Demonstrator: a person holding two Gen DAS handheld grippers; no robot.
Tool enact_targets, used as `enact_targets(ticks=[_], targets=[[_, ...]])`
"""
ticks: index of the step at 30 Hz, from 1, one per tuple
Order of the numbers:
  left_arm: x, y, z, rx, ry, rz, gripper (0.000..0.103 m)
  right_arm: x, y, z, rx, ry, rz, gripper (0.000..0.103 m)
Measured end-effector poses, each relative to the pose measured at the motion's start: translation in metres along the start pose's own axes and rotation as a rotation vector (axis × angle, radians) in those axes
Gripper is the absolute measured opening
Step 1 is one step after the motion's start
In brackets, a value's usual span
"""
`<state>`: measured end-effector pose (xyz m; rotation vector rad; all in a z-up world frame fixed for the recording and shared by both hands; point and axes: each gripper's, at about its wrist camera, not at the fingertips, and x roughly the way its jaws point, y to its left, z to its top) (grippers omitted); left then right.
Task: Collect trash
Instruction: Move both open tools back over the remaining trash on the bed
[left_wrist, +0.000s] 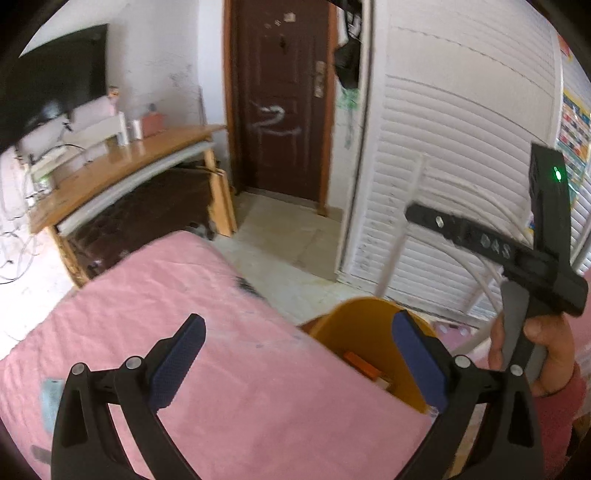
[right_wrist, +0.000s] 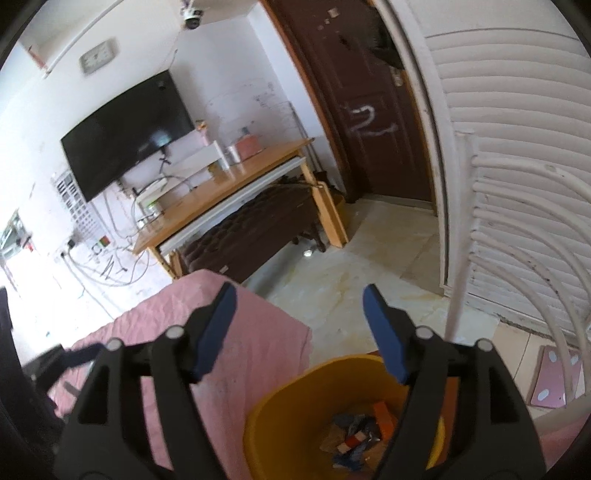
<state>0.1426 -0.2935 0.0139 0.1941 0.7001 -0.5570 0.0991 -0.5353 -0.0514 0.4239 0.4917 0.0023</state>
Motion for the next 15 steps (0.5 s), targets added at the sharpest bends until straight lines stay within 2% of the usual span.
enact_targets(ticks=[11,15], targets=[[-0.048,0.069,0.005,-0.084,-0.071,0.120,0.096,0.013,0.074,-0.018,-0.136,0.072,0.091,0.071],[-0.071,0.097,0.006,-0.098,-0.070,0.165,0.096,0.016,0.109,-0.032,-0.191,0.109,0.143,0.071]])
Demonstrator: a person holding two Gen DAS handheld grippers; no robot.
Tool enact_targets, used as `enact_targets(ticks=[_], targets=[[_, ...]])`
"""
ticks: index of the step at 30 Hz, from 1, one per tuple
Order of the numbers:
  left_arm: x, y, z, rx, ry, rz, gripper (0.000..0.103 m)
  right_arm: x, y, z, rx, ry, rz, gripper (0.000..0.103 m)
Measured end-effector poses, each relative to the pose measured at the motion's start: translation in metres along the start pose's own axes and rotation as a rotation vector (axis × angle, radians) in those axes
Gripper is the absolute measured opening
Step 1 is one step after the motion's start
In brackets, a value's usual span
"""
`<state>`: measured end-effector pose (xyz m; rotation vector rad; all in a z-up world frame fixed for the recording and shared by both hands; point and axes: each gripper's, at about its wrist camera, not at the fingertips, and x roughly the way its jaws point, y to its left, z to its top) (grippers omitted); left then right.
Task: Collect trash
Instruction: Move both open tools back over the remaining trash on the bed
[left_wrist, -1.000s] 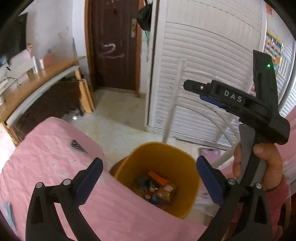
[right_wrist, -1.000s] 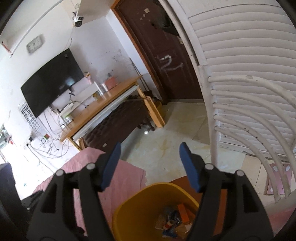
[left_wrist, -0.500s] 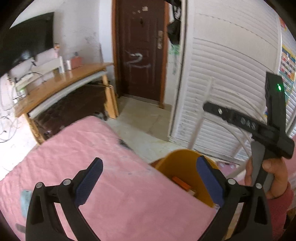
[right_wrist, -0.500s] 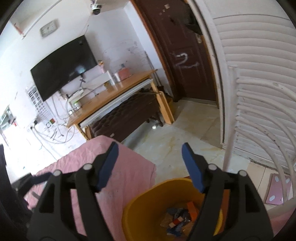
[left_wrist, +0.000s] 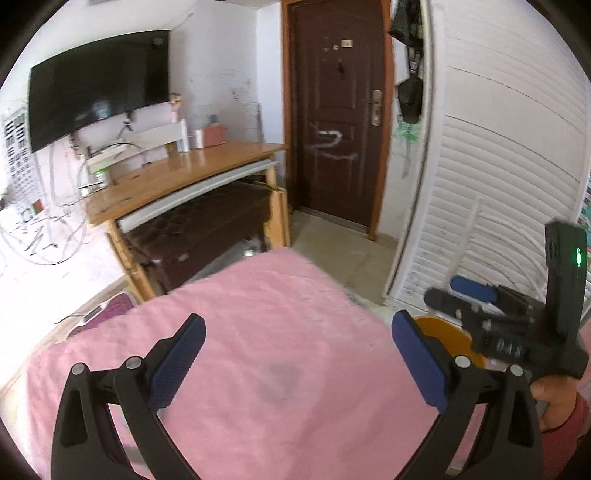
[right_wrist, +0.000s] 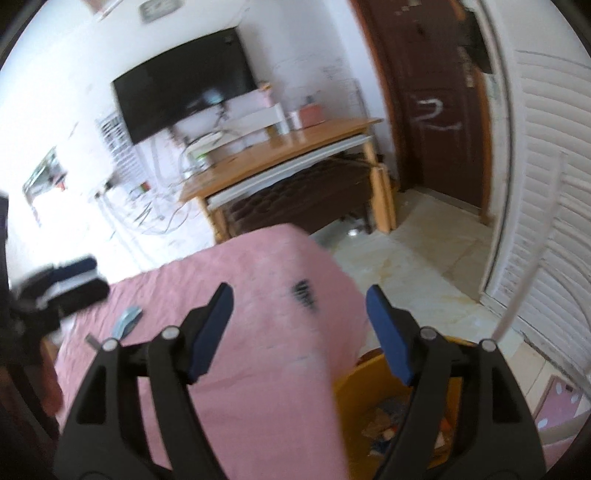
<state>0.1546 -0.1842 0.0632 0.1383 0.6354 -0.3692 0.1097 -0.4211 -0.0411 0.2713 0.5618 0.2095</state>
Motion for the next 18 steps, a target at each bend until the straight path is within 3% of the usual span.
enact_targets(ticks=[4,8,12,18], targets=[[-0.027,0.062,0.002,-0.071,0.003,0.080,0.096,0.017,0.041,-0.010,-0.075,0.053,0.067,0.081],[-0.046,0.112,-0.010,-0.111,0.017,0.155,0.096,0.039,0.082,-0.020,-0.124,0.113,0.144,0.081],[-0.055,0.142,-0.030,-0.144,0.043,0.163,0.096,0.054,0.110,-0.022,-0.150,0.153,0.179,0.081],[-0.048,0.155,-0.064,-0.148,0.086,0.139,0.096,0.066,0.135,-0.025,-0.184,0.198,0.188,0.081]])
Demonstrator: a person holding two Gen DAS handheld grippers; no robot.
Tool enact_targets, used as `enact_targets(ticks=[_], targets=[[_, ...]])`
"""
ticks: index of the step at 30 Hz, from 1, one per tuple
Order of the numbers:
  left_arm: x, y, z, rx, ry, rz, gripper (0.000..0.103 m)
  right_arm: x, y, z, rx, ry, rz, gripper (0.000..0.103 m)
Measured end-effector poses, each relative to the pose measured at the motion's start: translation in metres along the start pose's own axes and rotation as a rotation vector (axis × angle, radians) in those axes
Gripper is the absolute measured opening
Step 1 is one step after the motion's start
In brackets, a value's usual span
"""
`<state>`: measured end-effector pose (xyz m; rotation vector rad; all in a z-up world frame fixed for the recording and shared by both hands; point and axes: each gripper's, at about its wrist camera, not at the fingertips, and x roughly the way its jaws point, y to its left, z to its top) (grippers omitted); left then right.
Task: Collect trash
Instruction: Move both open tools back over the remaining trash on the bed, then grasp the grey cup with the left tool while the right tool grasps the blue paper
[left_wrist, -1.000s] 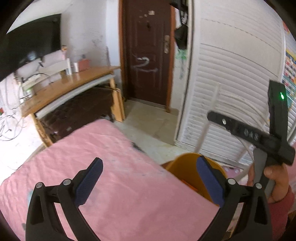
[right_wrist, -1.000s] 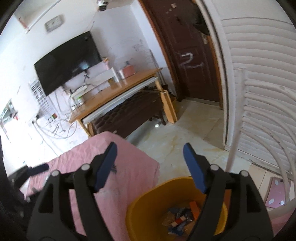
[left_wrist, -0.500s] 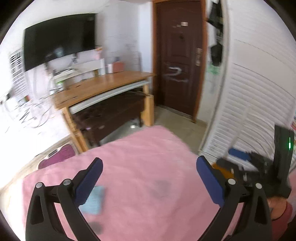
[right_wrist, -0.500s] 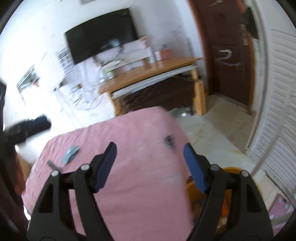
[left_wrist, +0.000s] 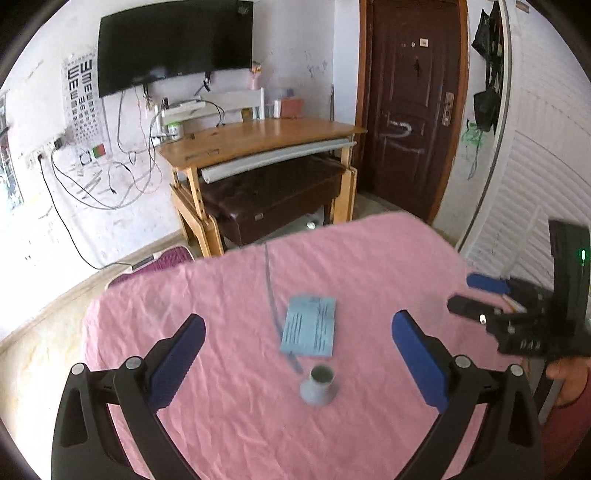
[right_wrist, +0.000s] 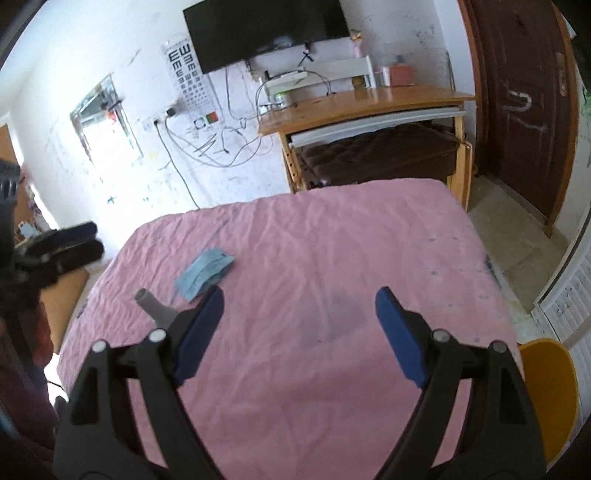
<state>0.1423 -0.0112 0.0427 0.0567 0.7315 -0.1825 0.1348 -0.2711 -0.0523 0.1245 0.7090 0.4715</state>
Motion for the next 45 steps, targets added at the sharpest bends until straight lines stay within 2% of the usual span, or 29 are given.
enact_targets(ticks=[4,7,8,9,11,20,23,25,26,27,33,40,45], targets=[[0.012,0.002,-0.024,0.022,0.013,-0.009,0.096,0.007,0.010,0.002,-0.007,0.014,-0.029,0.088],[0.022,-0.002,-0.035,0.053,0.018,-0.035,0.095,0.008,0.013,0.001,-0.003,0.019,-0.047,0.088],[0.026,-0.003,-0.039,0.068,0.020,-0.025,0.092,0.009,0.013,0.001,-0.001,0.021,-0.052,0.088],[0.031,-0.004,-0.041,0.078,0.032,-0.026,0.077,0.009,0.013,0.000,0.001,0.022,-0.057,0.088],[0.043,-0.003,-0.046,0.074,0.085,-0.071,0.061,0.010,0.011,0.000,0.010,0.025,-0.066,0.088],[0.066,-0.006,-0.057,0.085,0.157,-0.105,0.058,0.018,0.009,0.000,0.012,0.043,-0.068,0.089],[0.072,-0.007,-0.056,0.087,0.183,-0.128,0.050,0.020,0.011,0.000,0.008,0.047,-0.061,0.089],[0.071,-0.008,-0.056,0.085,0.180,-0.132,0.040,0.021,0.014,0.000,0.004,0.049,-0.060,0.089],[0.071,-0.008,-0.056,0.088,0.178,-0.127,0.029,0.022,0.017,0.001,0.002,0.050,-0.058,0.089],[0.071,-0.008,-0.057,0.086,0.178,-0.130,0.027,0.022,0.018,0.002,0.001,0.050,-0.056,0.089],[0.064,0.008,-0.062,0.040,0.182,-0.167,0.027,0.032,0.039,0.008,-0.042,0.073,-0.045,0.090],[0.045,0.042,-0.069,0.001,0.161,-0.111,0.027,0.063,0.077,0.013,-0.094,0.137,-0.025,0.090],[0.031,0.067,-0.074,-0.031,0.132,-0.084,0.027,0.099,0.101,0.016,-0.089,0.213,-0.037,0.090]])
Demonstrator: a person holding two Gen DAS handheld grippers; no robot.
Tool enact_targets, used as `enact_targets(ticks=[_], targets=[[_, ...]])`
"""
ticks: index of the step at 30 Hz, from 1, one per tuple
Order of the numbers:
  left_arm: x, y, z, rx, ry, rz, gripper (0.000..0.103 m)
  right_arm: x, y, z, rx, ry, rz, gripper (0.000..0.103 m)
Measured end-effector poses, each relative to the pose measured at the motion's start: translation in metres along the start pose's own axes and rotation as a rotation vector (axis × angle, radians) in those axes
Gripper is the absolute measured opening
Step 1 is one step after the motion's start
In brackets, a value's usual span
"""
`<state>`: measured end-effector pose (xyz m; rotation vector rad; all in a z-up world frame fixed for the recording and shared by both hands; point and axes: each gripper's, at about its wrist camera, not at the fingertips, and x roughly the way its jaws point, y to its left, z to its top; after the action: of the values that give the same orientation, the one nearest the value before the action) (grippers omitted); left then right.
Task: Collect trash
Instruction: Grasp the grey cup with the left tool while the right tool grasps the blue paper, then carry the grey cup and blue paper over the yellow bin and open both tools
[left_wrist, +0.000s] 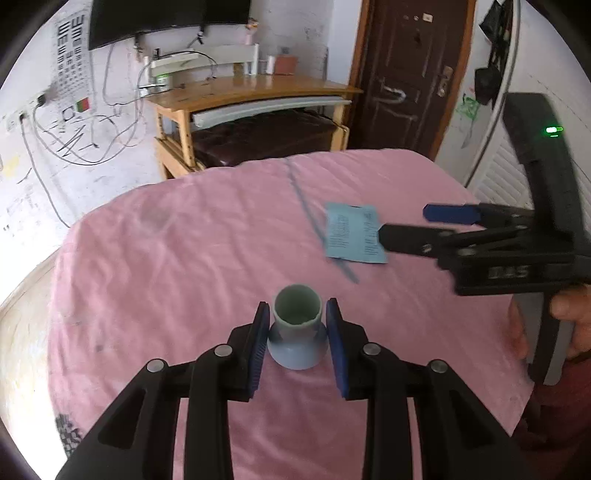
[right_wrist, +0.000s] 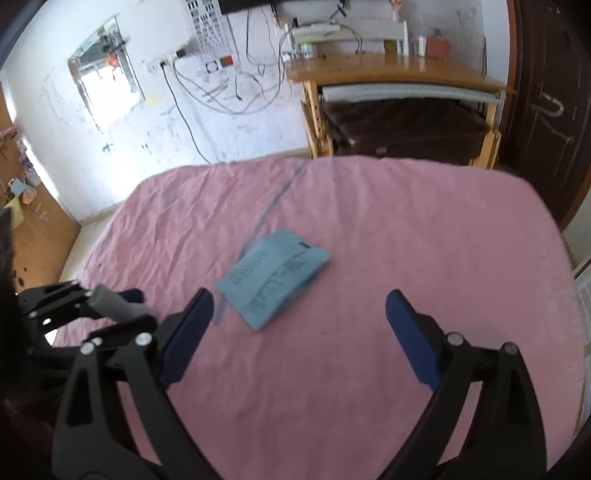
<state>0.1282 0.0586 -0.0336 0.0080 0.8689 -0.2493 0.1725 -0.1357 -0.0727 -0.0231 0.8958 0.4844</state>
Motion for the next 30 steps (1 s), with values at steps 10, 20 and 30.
enact_targets(ticks=[10,20,30], targets=[[-0.012,0.031,-0.014,-0.061,-0.040,-0.033,0.027,0.044,0.029,0.013,-0.017,0.059,-0.154,0.090],[-0.021,0.042,-0.018,-0.073,-0.073,-0.058,0.027,0.045,0.043,0.016,-0.089,0.047,-0.153,0.053],[-0.021,0.031,-0.009,-0.056,-0.068,-0.037,0.027,0.015,0.035,0.010,-0.065,-0.010,-0.096,0.051]])
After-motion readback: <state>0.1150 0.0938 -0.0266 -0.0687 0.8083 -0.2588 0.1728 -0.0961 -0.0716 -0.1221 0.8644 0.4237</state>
